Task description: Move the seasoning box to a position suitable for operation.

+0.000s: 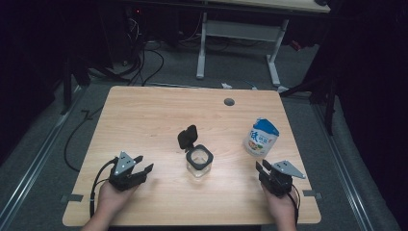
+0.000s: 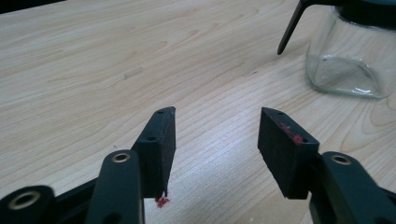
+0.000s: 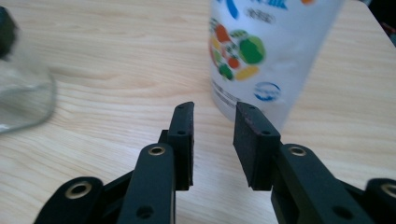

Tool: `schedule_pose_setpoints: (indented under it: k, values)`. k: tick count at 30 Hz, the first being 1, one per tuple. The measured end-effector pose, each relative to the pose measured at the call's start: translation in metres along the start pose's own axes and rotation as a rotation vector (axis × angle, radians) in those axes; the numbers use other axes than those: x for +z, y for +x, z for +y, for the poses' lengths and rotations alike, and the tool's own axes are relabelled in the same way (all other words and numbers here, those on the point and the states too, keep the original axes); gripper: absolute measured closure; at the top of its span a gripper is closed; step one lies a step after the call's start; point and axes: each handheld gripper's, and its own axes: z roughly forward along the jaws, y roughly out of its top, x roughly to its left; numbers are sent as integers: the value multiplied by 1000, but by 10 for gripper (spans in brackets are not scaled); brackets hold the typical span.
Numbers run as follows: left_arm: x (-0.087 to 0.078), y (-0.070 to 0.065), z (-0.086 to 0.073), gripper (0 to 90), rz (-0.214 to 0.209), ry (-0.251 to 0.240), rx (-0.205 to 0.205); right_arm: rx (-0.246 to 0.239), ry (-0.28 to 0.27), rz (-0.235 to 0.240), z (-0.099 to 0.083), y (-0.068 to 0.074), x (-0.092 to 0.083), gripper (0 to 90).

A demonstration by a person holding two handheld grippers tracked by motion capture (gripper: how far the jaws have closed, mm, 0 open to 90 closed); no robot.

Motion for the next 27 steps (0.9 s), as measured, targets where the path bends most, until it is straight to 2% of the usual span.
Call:
schedule_pose_setpoints:
  k: [2,5,6,9,13,15,17,19,21,24,27]
  values:
    - [-1,0,-2,450,4,13,14,15,-8,0,0,-5,-1,651]
    - [-3,-1,-3,444,5,13,0,27,-26,5,2,-10,-1,603]
    - [-4,-1,-3,443,2,10,-11,23,-28,6,3,-12,-1,590]
    - [-8,1,-5,415,1,24,-8,14,-30,12,6,-17,1,558]
    - [-13,2,0,404,8,-12,-29,10,-41,30,10,-27,6,511]
    - [-17,4,3,404,8,-36,-38,21,-50,45,12,-33,9,500]
    - [-19,4,4,404,5,-52,-25,28,-49,44,16,-40,13,495]
    - [-20,5,3,404,5,-59,-8,23,-37,46,20,-46,19,482]
    - [-19,5,3,405,9,-64,-18,7,-38,59,24,-52,26,477]
    - [-20,6,1,405,16,-60,-4,8,-36,71,26,-55,29,488]
    - [-22,8,0,405,18,-61,-10,-4,-43,93,29,-55,30,521]
